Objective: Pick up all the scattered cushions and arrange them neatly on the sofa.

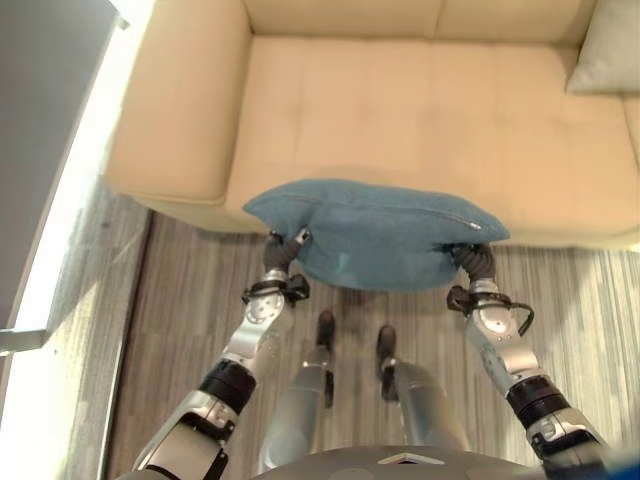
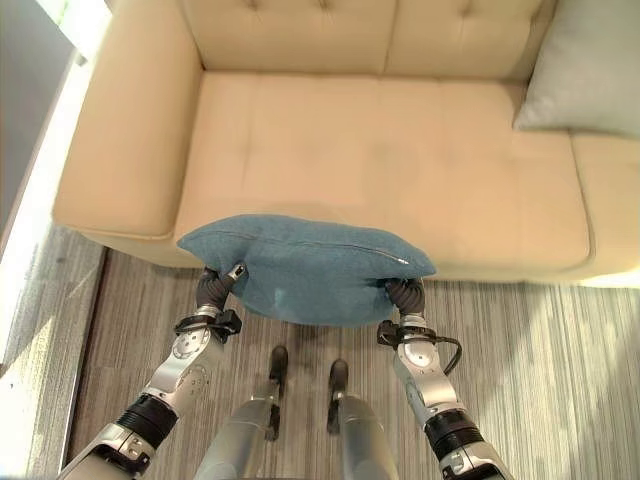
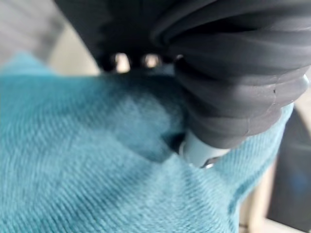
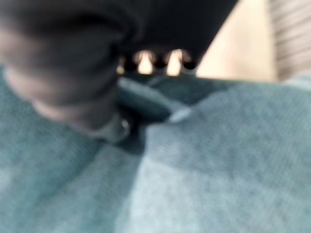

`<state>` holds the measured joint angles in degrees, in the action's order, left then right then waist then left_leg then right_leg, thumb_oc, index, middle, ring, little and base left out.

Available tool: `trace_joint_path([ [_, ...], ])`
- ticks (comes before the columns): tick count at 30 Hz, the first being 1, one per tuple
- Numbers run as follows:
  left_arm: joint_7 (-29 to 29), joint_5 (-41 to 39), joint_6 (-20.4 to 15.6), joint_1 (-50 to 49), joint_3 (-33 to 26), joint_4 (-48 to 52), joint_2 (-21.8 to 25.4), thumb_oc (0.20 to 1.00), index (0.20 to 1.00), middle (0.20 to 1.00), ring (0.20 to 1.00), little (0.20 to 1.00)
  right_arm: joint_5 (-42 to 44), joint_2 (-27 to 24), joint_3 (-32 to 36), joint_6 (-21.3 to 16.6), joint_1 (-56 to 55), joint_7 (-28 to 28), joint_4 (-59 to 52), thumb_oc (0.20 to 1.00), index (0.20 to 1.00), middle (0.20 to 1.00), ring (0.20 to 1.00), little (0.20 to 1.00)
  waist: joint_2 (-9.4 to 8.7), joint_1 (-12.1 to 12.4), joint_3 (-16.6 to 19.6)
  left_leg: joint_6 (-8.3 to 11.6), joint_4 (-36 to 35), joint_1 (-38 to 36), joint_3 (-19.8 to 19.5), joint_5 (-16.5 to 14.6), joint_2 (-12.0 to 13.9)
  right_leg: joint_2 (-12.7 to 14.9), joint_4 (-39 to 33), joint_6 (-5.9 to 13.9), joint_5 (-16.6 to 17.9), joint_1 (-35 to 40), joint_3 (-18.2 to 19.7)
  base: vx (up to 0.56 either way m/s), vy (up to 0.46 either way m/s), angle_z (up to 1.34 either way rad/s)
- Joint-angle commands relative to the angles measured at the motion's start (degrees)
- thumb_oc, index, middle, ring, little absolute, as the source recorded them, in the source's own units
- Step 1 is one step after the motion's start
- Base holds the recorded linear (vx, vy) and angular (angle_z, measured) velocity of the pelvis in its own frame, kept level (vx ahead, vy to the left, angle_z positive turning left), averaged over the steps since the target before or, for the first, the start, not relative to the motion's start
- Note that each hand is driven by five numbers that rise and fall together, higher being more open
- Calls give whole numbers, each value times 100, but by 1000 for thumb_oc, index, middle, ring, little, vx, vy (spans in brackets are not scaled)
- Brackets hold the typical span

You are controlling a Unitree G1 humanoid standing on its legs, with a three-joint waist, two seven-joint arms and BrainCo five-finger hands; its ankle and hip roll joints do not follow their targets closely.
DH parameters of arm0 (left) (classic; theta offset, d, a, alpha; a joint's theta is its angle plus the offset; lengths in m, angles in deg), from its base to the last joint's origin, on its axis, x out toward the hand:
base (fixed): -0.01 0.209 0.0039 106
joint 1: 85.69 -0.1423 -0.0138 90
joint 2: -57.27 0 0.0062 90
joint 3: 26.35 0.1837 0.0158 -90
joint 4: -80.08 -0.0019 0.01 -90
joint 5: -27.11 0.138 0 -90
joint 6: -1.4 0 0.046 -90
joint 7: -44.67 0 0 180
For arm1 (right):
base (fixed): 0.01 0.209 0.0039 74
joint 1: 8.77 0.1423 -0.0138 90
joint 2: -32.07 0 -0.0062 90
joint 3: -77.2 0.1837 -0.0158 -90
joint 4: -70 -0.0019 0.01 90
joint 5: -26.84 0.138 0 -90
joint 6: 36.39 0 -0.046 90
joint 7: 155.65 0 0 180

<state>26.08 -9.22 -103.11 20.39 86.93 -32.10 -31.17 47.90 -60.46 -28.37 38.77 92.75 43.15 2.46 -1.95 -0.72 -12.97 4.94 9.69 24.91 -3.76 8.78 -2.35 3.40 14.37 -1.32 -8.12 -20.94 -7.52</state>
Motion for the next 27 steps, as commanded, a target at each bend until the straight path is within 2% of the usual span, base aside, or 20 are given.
trace_joint_path([
  [1, 474, 546, -260, 523, 225, 382, -297, 200, 200, 200, 200, 200, -305, -15, 4, -344, 330, -390, -705, 200, 200, 200, 200, 200, -28, -98, -176, 75, 122, -420, 59, -555, 157, -69, -640, 601, 647, 564, 251, 351, 36, 27],
  [3, 499, 921, -150, 314, 326, 499, -186, 200, 200, 200, 200, 200, -377, 1, 88, -352, 37, -381, -738, 200, 200, 200, 200, 200, 54, 15, 21, 89, -673, -352, 351, -80, 170, -206, -863, 639, 600, 1191, 276, 331, 98, 4],
  [4, 515, 955, -138, 234, 295, 569, -146, 200, 200, 200, 200, 200, -419, 12, 99, -357, -22, -357, -735, 200, 200, 200, 200, 200, 35, 88, 17, 105, -662, -396, 337, -64, 153, -243, -879, 648, 577, 1335, 320, 492, 262, -1],
  [5, 592, 966, -134, -20, 233, 784, -57, 200, 200, 200, 200, 200, -467, 74, 83, -303, -115, -444, -720, 200, 200, 200, 200, 200, -27, 186, 225, -97, -664, -905, 125, -364, 68, -125, -880, 823, 559, 1714, 484, 316, 211, -32],
  [7, 644, 935, -120, -111, 214, 835, -33, 200, 200, 200, 200, 200, -466, 86, 117, -282, -169, -475, -735, 200, 200, 200, 200, 200, -59, 206, 260, -159, -608, -1017, 145, -448, 31, -73, -746, 898, 625, 1760, 573, 276, 242, -89],
  [8, 632, 893, -77, -295, 101, 988, 10, 200, 200, 200, 200, 200, -537, 140, 121, -212, -182, -479, -767, 200, 200, 200, 200, 200, -88, 335, 272, -421, -488, -1324, 255, -732, -71, 176, 122, 1221, 1210, 1562, 560, 259, 292, -58],
  [9, 665, 896, -65, -317, 109, 999, 43, 200, 200, 200, 200, 200, -535, 143, 124, -204, -206, -524, -798, 200, 200, 200, 200, 200, -65, 313, 274, -455, -517, -1447, 270, -739, -74, 123, 468, 1305, 1438, 1456, 660, 239, 317, -43],
  [10, 657, 936, -65, -323, 106, 1039, 90, 200, 200, 200, 200, 200, -572, 153, 115, -188, -172, -523, -809, 200, 200, 200, 200, 200, -24, 279, 218, -530, -533, -1604, 230, -799, -64, 93, 922, 1335, 1599, 1302, 706, 250, 256, -58],
  [11, 631, 939, -56, -339, 79, 1087, 123, 200, 200, 200, 200, 200, -601, 186, 113, -186, -178, -521, -846, 200, 200, 200, 200, 200, 103, 270, 206, -612, -573, -1862, 226, -933, -3, 125, 1349, 1218, 1479, 1109, 591, 257, 268, -27],
  [12, 585, 1017, -30, -347, 48, 1107, 139, 200, 200, 200, 200, 200, -621, 209, 162, -165, -214, -497, -918, 200, 200, 200, 200, 200, 139, 289, 202, -631, -560, -1973, 235, -1008, 2, 243, 1357, 1139, 1428, 1005, 419, 281, 212, 3],
  [14, 595, 1054, -29, -343, 32, 1140, 152, 200, 200, 200, 200, 200, -610, 160, 206, -165, -218, -534, -951, 200, 200, 200, 200, 200, 154, 221, 266, -612, -641, -2194, 144, -1049, -46, 145, 911, 1052, 1232, 826, 388, 243, 72, -11],
  [15, 620, 1052, -33, -341, 23, 1136, 156, 200, 200, 200, 200, 200, -570, 146, 228, -166, -212, -548, -950, 200, 200, 200, 200, 200, 121, 186, 302, -576, -692, -2300, 99, -1052, -85, 94, 432, 1031, 1147, 780, 386, 298, -14, -13],
  [17, 647, 1064, -25, -357, 14, 1087, 126, 200, 200, 200, 200, 200, -537, 118, 234, -177, -183, -554, -882, 200, 200, 200, 200, 200, 50, 107, 336, -494, -812, -2556, 49, -1145, -143, 168, -826, 1067, 1284, 750, 356, 318, -60, 16],
  [19, 651, 1080, -3, -399, -20, 1045, 117, 200, 200, 200, 200, 200, -543, 83, 219, -145, -171, -555, -909, 200, 200, 200, 200, 200, 57, 43, 339, -424, -857, -2788, -17, -1244, -102, 196, -1448, 1180, 1549, 714, 369, 284, -69, 23],
  [21, 668, 1134, 11, -493, -45, 1033, 107, 200, 200, 200, 200, 200, -597, 44, 241, -107, -222, -579, -971, 200, 200, 200, 200, 200, 44, 5, 362, -367, -869, -2942, -46, -1254, -70, 207, -1471, 1265, 1674, 700, 409, 253, -101, 23],
  [23, 738, 1143, -15, -550, -18, 1043, 62, 200, 200, 200, 200, 200, -621, 3, 247, -109, -275, -628, -987, 200, 200, 200, 200, 200, 11, 24, 471, -310, -899, -3104, -93, -1281, -49, 240, -1516, 1260, 1765, 905, 399, 297, -150, 11],
  [24, 787, 1129, -2, -620, 15, 1067, 10, 200, 200, 200, 200, 200, -626, -61, 294, -113, -323, -639, -983, 200, 200, 200, 200, 200, 39, -15, 611, -233, -927, -3167, -187, -1198, 76, 171, -1495, 1171, 1715, 1034, 439, 237, -125, 13],
  [26, 804, 1094, 12, -641, 34, 1073, -16, 200, 200, 200, 200, 200, -645, -103, 329, -107, -370, -640, -1042, 200, 200, 200, 200, 200, 64, -42, 670, -149, -889, -3179, -246, -1141, 173, 127, -1429, 1099, 1620, 1095, 411, 203, -177, 48],
  [27, 852, 1038, 27, -632, 73, 1097, -59, 200, 200, 200, 200, 200, -650, -156, 378, -127, -422, -636, -1091, 200, 200, 200, 200, 200, 94, -66, 706, 31, -658, -3122, -318, -977, 308, 76, -1410, 974, 1486, 1224, 265, 226, -268, 56],
])
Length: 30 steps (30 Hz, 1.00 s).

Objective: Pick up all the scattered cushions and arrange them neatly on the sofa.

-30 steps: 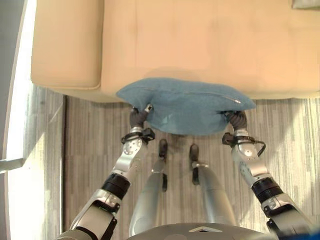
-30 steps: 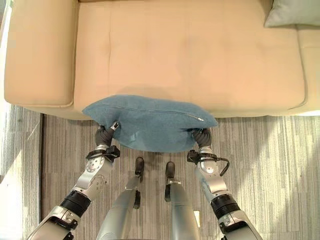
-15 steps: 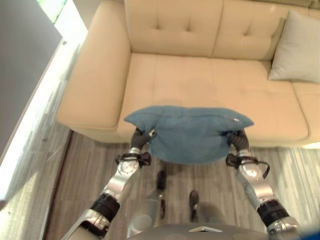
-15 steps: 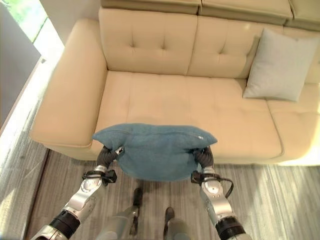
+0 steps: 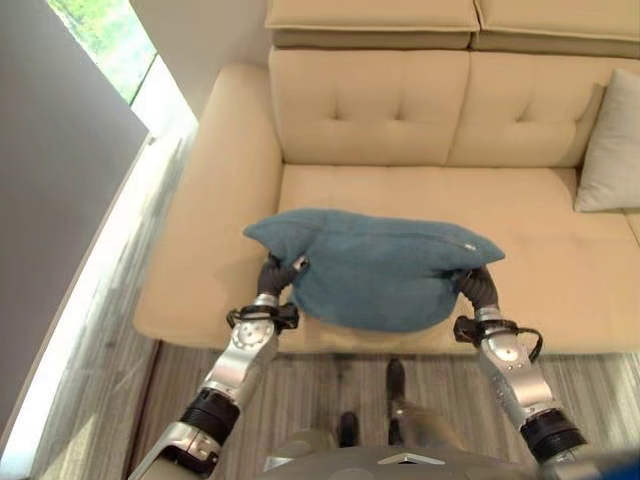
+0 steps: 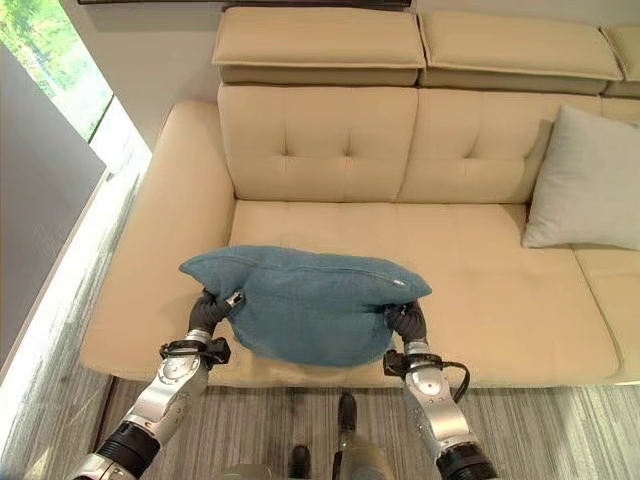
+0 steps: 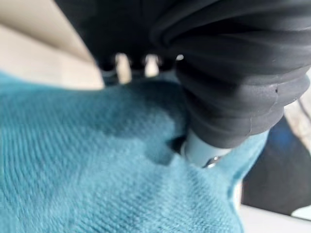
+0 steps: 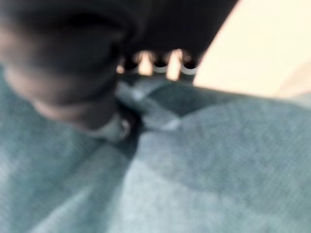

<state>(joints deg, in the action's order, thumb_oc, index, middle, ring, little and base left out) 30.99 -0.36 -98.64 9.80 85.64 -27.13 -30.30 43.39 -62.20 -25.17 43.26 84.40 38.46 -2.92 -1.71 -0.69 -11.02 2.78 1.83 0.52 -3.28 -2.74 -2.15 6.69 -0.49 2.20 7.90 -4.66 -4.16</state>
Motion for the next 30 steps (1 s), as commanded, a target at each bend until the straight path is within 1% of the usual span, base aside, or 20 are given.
trace_joint_path([
  [1, 363, 138, -402, 455, 221, 597, -156, 200, 200, 200, 200, 200, -184, 6, 109, -598, 371, -137, -605, 200, 200, 200, 200, 200, 64, -122, 522, 348, 298, -601, -273, 308, 409, -272, 62, 567, -185, -316, -135, 182, -275, 18],
  [2, 383, 130, -401, 524, 256, 597, -183, 200, 200, 200, 200, 200, -188, -21, 177, -613, 353, -81, -640, 200, 200, 200, 200, 200, 23, -175, 509, 429, 566, -446, -63, 437, 548, -254, 16, 514, -241, -190, -221, 112, -220, 77],
  [3, 397, 123, -409, 581, 285, 592, -199, 200, 200, 200, 200, 200, -144, -34, 199, -636, 370, -68, -638, 200, 200, 200, 200, 200, -13, -173, 483, 417, 829, -331, -46, 452, 565, -289, -35, 462, -281, -105, -238, 99, -194, 133],
  [5, 341, 160, -398, 621, 289, 586, -215, 200, 200, 200, 200, 200, -159, -73, 213, -629, 370, -11, -644, 200, 200, 200, 200, 200, -53, -162, 459, 384, 913, -181, 7, 458, 571, -311, -148, 430, -337, 51, -262, 83, -134, 65],
  [7, 316, 174, -376, 636, 285, 562, -242, 200, 200, 200, 200, 200, -136, -71, 274, -613, 347, 7, -625, 200, 200, 200, 200, 200, -92, -130, 487, 271, 313, -75, 166, 245, 520, -297, -254, 481, -384, 172, -263, 94, -59, -8],
  [8, 230, 155, -388, 553, 234, 541, -262, 200, 200, 200, 200, 200, -197, -85, 322, -582, 261, 37, -604, 200, 200, 200, 200, 200, -87, -88, 500, 245, 83, -34, 253, 255, 476, -284, -219, 512, -410, 229, -269, 98, -11, 16],
  [10, 289, 244, -396, 602, 257, 551, -245, 200, 200, 200, 200, 200, -230, -85, 277, -591, 285, -11, -624, 200, 200, 200, 200, 200, -91, -86, 504, 210, -32, -52, 232, 160, 408, -308, -298, 515, -376, 276, -201, 54, 13, -14],
  [12, 298, 295, -406, 614, 246, 601, -233, 200, 200, 200, 200, 200, -249, -45, 312, -613, 302, 3, -564, 200, 200, 200, 200, 200, -44, -72, 578, 154, -338, -201, 224, 161, 348, -338, -401, 549, -334, 317, -103, 79, 47, -56],
  [13, 296, 319, -392, 587, 235, 589, -209, 200, 200, 200, 200, 200, -233, -18, 335, -616, 308, 10, -476, 200, 200, 200, 200, 200, -11, -54, 655, 118, -598, -411, 315, 198, 329, -355, -451, 578, -324, 372, -30, 84, 46, -44],
  [18, 202, 391, -339, 530, 162, 658, -182, 200, 200, 200, 200, 200, -281, 23, 286, -594, 267, -24, -428, 200, 200, 200, 200, 200, 60, -41, 695, 104, -683, -611, 454, 161, 336, -343, -451, 625, -374, 458, 22, 38, 39, -33],
  [22, 38, 542, -299, 611, 100, 683, -178, 200, 200, 200, 200, 200, -331, 40, 276, -591, 274, 7, -466, 200, 200, 200, 200, 200, 97, -45, 695, 105, -683, -694, 462, 126, 354, -336, -451, 644, -433, 530, 13, 26, -2, -6],
  [27, -254, 570, -303, 1338, 121, 428, -231, 200, 200, 200, 200, 200, -407, -101, 106, -542, 868, 184, -336, 200, 200, 200, 200, 200, 169, -116, 602, 165, -683, -574, 471, 170, 382, -325, -451, 650, -441, 406, -24, -5, -22, -1],
  [30, -430, 503, -352, 1934, 197, 222, -228, 200, 200, 200, 200, 200, -406, -186, -1, -514, 1394, 341, -202, 200, 200, 200, 200, 200, 237, -173, 519, 223, -683, -302, 471, 259, 405, -311, -451, 653, -382, 131, -47, -81, -29, 5],
])
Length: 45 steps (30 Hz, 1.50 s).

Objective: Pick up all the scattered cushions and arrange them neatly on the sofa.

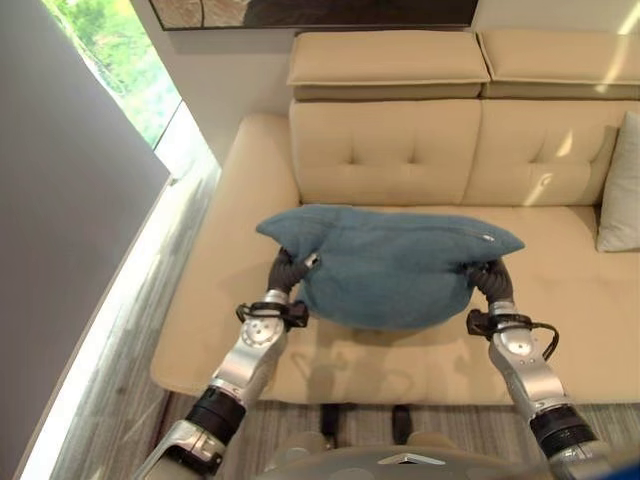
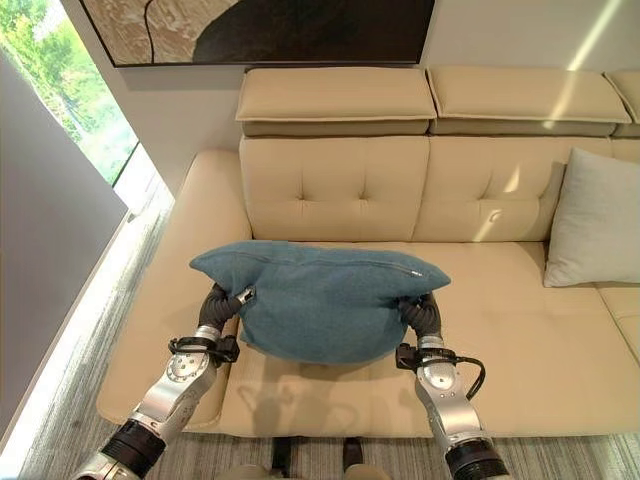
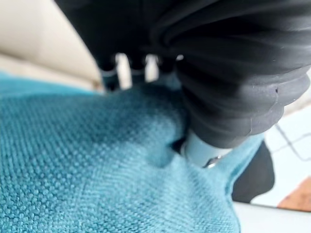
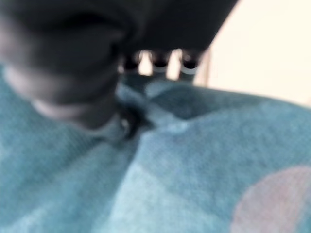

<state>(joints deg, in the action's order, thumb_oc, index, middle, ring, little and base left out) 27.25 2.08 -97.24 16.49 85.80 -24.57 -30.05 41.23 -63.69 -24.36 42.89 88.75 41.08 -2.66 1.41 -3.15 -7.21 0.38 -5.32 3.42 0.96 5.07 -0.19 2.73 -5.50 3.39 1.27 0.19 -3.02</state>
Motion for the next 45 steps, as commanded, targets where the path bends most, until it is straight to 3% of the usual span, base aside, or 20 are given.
trace_joint_path([
  [1, -129, 245, -507, 1526, 224, -145, -257, 200, 200, 200, 200, 200, -181, -53, -111, -478, 1167, 154, -189, 200, 200, 200, 200, 200, -48, 54, 134, 497, 32, -484, 58, -486, 222, 94, 50, 537, 296, -462, -190, -40, -68, 16],
  [7, -569, -132, -644, 3457, 441, -1199, -289, 200, 200, 200, 200, 200, 238, -139, -383, -507, 2768, 558, 399, 200, 200, 200, 200, 200, 48, -25, 1, 597, 52, 271, 178, -280, 327, 70, 50, 582, 417, -1272, -180, -26, -64, 3],
  [15, -825, -330, -843, 4964, 636, -2019, -188, 200, 200, 200, 200, 200, 494, -638, -816, -575, 4498, 716, 1299, 200, 200, 200, 200, 200, 130, -34, -55, 660, 32, 1234, 54, -66, 283, 56, 50, 622, 684, -2272, -121, -10, -25, -6],
  [31, -769, -479, -803, 5125, 744, -2539, -482, 200, 200, 200, 200, 200, 326, -1077, -1239, -420, 5582, 772, 2371, 200, 200, 200, 200, 200, 105, 36, -22, 845, 32, 1996, -177, 204, 286, 23, 50, 618, 814, -2918, -241, 13, -28, 5],
  [32, -843, -433, -772, 5284, 781, -2709, -398, 818, 818, 818, 818, 818, -2, -1180, -1419, -307, 5799, 928, 2592, 881, 881, 881, 881, 881, 103, 39, -20, 859, 32, 2094, -186, 242, 288, 24, 50, 627, 845, -3008, -230, 2, -36, -5],
  [33, -877, -412, -759, 5366, 796, -2767, -375, 1000, 1000, 1000, 1000, 1000, -64, -1206, -1457, -273, 5903, 997, 2692, 1000, 1000, 1000, 1000, 1000, 113, 40, -23, 869, 32, 2142, -197, 283, 286, 14, 50, 622, 864, -3060, -231, -3, -37, -1],
  [38, -1007, -344, -746, 5827, 878, -3044, -148, 1000, 1000, 1000, 1000, 1000, -477, -1406, -1686, 9, 6408, 1377, 3335, 1000, 1000, 1000, 1000, 1000, 153, 53, -32, 899, 32, 2291, -241, 370, 272, 14, 50, 615, 886, -3176, -257, 3, -14, 8],
  [45, -1606, 286, -517, 6222, 845, -3420, 231, 1000, 1000, 1000, 1000, 1000, -1208, -1601, -1799, 539, 6825, 2149, 3983, 1000, 1000, 1000, 1000, 1000, 214, 51, 44, 894, 32, 2346, -259, 369, 267, -10, 50, 612, 901, -3259, -231, 14, -3, -2],
])
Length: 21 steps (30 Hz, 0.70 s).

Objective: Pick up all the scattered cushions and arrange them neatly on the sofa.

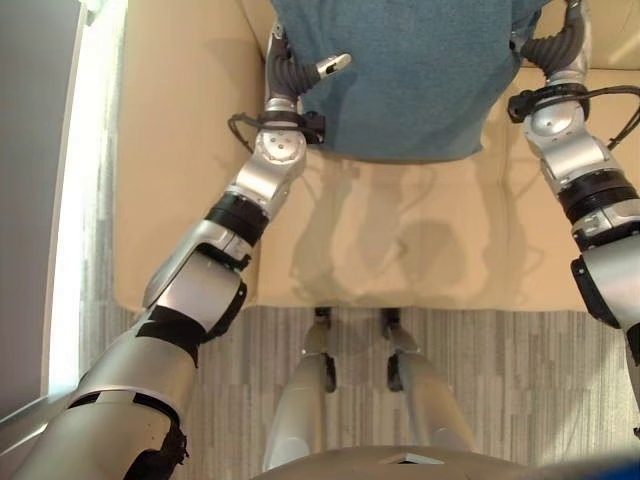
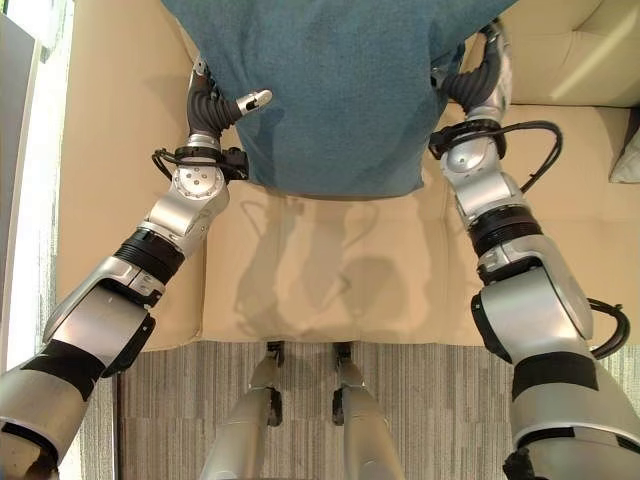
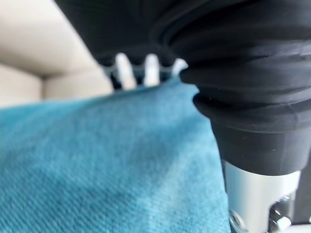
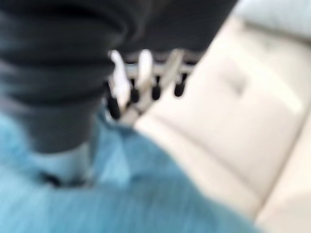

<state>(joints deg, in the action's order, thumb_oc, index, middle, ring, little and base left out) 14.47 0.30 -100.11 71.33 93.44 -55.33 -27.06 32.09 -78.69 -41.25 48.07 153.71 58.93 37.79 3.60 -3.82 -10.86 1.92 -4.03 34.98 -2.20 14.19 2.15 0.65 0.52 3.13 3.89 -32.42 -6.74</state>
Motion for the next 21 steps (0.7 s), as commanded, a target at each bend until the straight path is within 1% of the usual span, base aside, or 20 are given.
trace_joint_path([
  [1, -430, 558, -200, 802, 50, -438, -8, 1000, 1000, 1000, 1000, 1000, -302, -133, -113, 60, 386, 462, 63, 1000, 1000, 1000, 1000, 1000, -4, 125, 422, 742, -97, -824, 56, -545, 38, 195, -552, 641, 638, 10, 145, 13, 0, -5],
  [3, -520, 612, -135, 879, -4, -623, 150, 1000, 1000, 1000, 1000, 1000, -206, -226, -210, 127, 509, 412, 226, 1000, 1000, 1000, 1000, 1000, -2, 117, 482, 742, -97, -831, 63, -548, 38, 208, -552, 651, 645, 19, 140, 15, 0, -6],
  [6, -553, 607, -117, 858, -104, -657, 293, 1000, 1000, 1000, 1000, 1000, -137, -341, -248, 116, 519, 355, 244, 1000, 1000, 1000, 1000, 1000, 3, 112, 509, 738, -97, -854, 67, -545, 38, 203, -552, 646, 653, 36, 142, 11, -6, -8],
  [9, -539, 522, -164, 772, -240, -563, 441, 1000, 1000, 1000, 1000, 1000, -30, -494, -199, 74, 419, 305, 203, 1000, 1000, 1000, 1000, 1000, 13, 109, 542, 739, -97, -915, 74, -547, 43, 205, -552, 641, 653, 77, 148, 3, 0, -1],
  [11, -486, 490, -212, 570, -375, -396, 673, 1000, 1000, 1000, 1000, 1000, -11, -665, -115, 35, 179, 241, 18, 1000, 1000, 1000, 1000, 1000, 10, 102, 587, 733, -97, -989, 84, -572, 48, 202, -552, 637, 630, 149, 147, 0, 0, 0],
  [14, -380, 484, -276, 199, -502, -13, 873, 1000, 1000, 1000, 1000, 1000, -48, -790, 119, -57, -231, 190, -516, 1000, 1000, 1000, 1000, 1000, 1, 90, 621, 713, -97, -1082, 95, -638, 41, 212, -552, 636, 610, 234, 158, -3, 4, -1],
  [16, -236, 610, -272, -322, -647, 483, 932, 1000, 1000, 1000, 1000, 1000, 4, -831, 427, -167, -803, 2, -1035, 1000, 1000, 1000, 1000, 1000, -13, 72, 637, 696, -97, -1223, 123, -737, 47, 233, -552, 637, 582, 361, 155, -3, 10, -2],
  [17, -71, 691, -278, -919, -758, 1111, 938, 1000, 1000, 1000, 1000, 1000, 49, -858, 754, -241, -1521, -217, -1518, 1000, 1000, 1000, 1000, 1000, -35, 81, 626, 688, -97, -1437, 136, -801, 53, 241, -552, 629, 528, 569, 143, 16, 20, 7],
  [18, -72, 692, -275, -925, -755, 1117, 938, 1000, 1000, 1000, 1000, 1000, 46, -857, 763, -237, -1535, -216, -1527, 1000, 1000, 1000, 1000, 1000, -39, 84, 624, 688, -97, -1445, 137, -802, 53, 241, -552, 629, 526, 577, 144, 34, 14, 10],
  [19, 135, 616, -318, -1411, -845, 1554, 874, 1000, 1000, 1000, 1000, 1000, 21, -868, 976, -265, -2061, -369, -1913, 1000, 1000, 1000, 1000, 1000, -39, 75, 615, 675, -97, -1578, 138, -839, 56, 243, -552, 621, 490, 703, 133, 37, 11, 13],
  [21, 331, 649, -324, -2157, -1038, 2109, 832, 1000, 1000, 1000, 1000, 1000, -79, -751, 1504, -319, -3073, -511, -2450, 1000, 1000, 1000, 1000, 1000, -55, 65, 590, 654, -97, -1864, 147, -925, 51, 258, -552, 608, 407, 980, 108, 65, 22, 14],
])
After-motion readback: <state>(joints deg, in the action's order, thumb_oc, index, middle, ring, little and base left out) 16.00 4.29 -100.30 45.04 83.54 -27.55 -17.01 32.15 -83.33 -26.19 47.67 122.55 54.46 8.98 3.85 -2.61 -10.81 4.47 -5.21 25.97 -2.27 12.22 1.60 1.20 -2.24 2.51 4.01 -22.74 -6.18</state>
